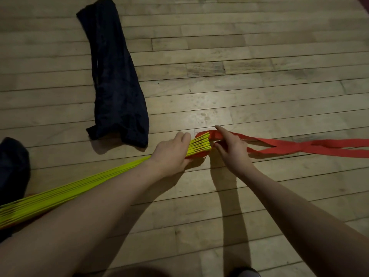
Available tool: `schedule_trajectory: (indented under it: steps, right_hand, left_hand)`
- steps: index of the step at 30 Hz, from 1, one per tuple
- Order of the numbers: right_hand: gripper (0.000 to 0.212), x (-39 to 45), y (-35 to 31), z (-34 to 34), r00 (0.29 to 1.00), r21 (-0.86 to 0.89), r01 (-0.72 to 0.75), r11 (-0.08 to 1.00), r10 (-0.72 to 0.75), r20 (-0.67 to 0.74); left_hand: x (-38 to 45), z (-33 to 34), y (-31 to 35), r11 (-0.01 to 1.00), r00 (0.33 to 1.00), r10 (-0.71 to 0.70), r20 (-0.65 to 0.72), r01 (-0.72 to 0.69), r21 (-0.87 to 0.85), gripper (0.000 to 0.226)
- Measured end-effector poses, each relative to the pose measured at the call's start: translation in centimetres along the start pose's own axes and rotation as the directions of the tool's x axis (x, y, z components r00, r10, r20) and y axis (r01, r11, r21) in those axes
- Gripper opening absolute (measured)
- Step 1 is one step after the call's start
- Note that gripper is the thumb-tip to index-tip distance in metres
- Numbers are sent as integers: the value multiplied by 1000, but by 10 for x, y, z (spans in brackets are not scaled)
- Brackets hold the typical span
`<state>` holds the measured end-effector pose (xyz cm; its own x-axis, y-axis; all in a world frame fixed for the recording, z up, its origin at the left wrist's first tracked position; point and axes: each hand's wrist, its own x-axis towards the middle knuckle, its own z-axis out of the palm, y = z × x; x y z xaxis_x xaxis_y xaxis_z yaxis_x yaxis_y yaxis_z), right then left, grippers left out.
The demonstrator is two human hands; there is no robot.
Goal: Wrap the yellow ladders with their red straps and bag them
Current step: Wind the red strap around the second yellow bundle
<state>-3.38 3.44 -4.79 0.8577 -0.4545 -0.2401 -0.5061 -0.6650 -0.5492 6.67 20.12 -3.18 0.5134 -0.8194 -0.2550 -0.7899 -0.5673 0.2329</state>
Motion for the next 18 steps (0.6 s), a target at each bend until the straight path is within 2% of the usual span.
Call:
schedule_trajectory:
  steps: [7,10,12,13,16,18]
  right_hand:
    - [40,0,4,-13,987,-124,138,983,-147,-66]
    - [53,-4,-7,-12,968,2,244,970,-244,-53]
    - [59,-5,-19,-11,971,107,237,966,-236,-29]
    - [56,-7,-25,-11,975,121,220,968,-220,-14]
    - [26,-9,-31,-9,978,67,210,975,-208,-34]
    - [19,-11,-34,-7,981,71,195,978,-193,-34]
  left_hand:
    - [-12,-29,-7,991,998,56,-23,-58,-124,55]
    - [-13,-39,-10,983,999,41,-1,-40,-178,56]
    - [-16,-45,-11,979,1000,29,-10,-31,-200,55]
    - [-20,-49,-10,979,1000,24,-18,-28,-203,54]
    - [-24,-58,-11,978,999,-10,-48,0,-208,53]
    - [-27,-64,-13,973,996,-45,-72,27,-227,51]
